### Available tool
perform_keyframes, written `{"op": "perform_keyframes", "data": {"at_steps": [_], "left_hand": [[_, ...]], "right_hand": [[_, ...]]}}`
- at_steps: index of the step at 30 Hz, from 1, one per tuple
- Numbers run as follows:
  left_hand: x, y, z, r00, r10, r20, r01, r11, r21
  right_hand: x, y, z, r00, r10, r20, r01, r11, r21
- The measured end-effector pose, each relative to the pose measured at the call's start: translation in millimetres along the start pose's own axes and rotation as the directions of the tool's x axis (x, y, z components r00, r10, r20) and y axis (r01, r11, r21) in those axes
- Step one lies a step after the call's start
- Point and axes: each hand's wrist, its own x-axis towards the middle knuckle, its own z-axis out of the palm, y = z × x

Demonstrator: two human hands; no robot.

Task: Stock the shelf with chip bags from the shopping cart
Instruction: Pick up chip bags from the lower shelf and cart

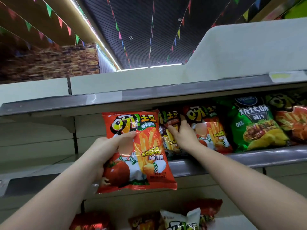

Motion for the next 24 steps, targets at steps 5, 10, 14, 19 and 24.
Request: {"op": "perform_keyframes", "data": {"at_steps": [5, 10, 14, 19, 24], "left_hand": [[47, -32, -47, 0.983, 0.107, 0.152, -0.108, 0.994, -0.003], [0, -15, -38, 0.997, 0.071, 0.031, -0.069, 0.996, -0.063], [9, -12, -40, 1.0, -0.009, -0.024, 0.006, 0.995, -0.103], [13, -15, -49, 0.999, -0.032, -0.032, 0.028, 0.992, -0.12], [16, -18, -59, 0.998, -0.041, -0.047, 0.033, 0.988, -0.15]], "right_hand": [[-3, -7, 0, 0.999, 0.034, -0.009, -0.034, 0.998, -0.043], [-7, -11, 0, 0.996, 0.046, -0.07, -0.05, 0.997, -0.06], [-10, -13, -4, 0.989, 0.084, -0.121, -0.091, 0.994, -0.057], [-23, -18, -6, 0.984, -0.042, -0.174, -0.003, 0.968, -0.252], [-47, -44, 10, 0.952, -0.292, -0.093, 0.286, 0.955, -0.077]]}}
